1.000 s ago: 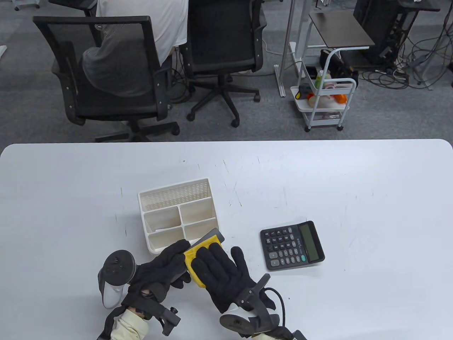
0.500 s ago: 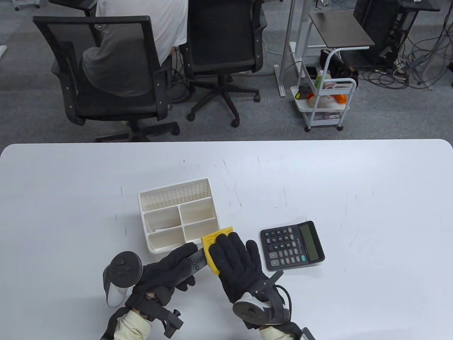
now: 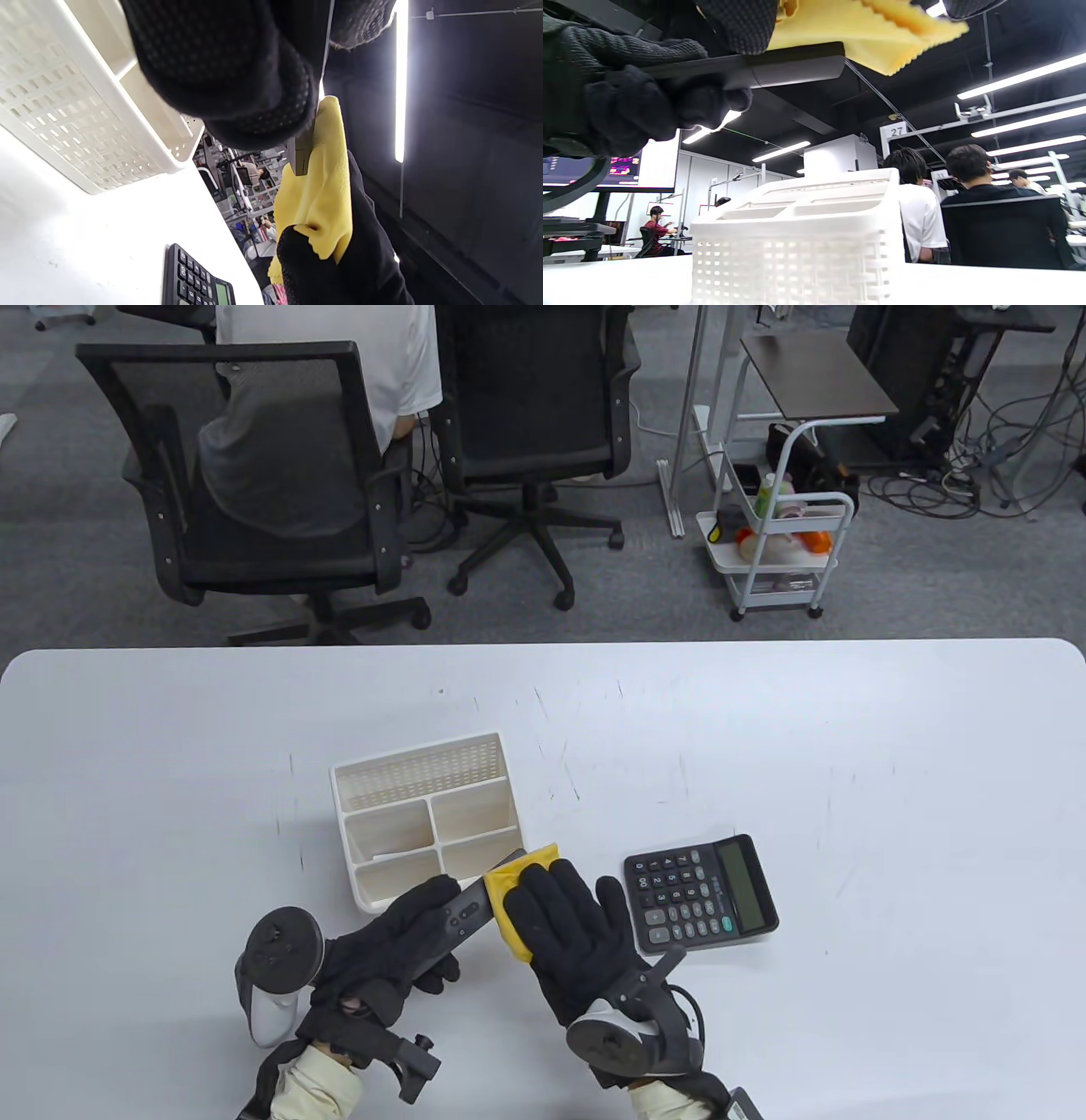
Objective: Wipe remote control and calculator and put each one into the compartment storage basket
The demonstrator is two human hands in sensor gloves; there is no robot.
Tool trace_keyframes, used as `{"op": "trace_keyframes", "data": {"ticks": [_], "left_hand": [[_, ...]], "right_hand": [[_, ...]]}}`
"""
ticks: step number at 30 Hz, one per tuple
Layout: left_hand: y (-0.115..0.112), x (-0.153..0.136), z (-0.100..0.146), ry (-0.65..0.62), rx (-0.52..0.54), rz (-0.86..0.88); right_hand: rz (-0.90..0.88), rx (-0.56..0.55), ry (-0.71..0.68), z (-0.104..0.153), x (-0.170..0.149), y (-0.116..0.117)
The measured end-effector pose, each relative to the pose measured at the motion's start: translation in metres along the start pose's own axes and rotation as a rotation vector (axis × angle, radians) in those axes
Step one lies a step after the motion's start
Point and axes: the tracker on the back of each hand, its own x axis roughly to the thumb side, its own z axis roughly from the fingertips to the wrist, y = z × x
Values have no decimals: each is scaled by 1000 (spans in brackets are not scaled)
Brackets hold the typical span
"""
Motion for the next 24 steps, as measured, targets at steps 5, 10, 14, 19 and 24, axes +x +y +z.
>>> {"op": "trace_keyframes", "data": {"ticks": [5,10,14,19,24], "left_hand": [[0,-3,0,21,-14,20],[1,-2,-1,19,-35,26],[1,-1,-1,19,-61,26],[-8,-3,-4,20,-169,32],[-10,-7,-5,34,-239,64]], "right_hand": [[36,18,-140,-2,19,5],[43,0,-126,-3,19,4],[38,-24,-23,-3,5,0],[35,-5,-26,-1,0,1],[88,-28,-57,-3,3,0]]}}
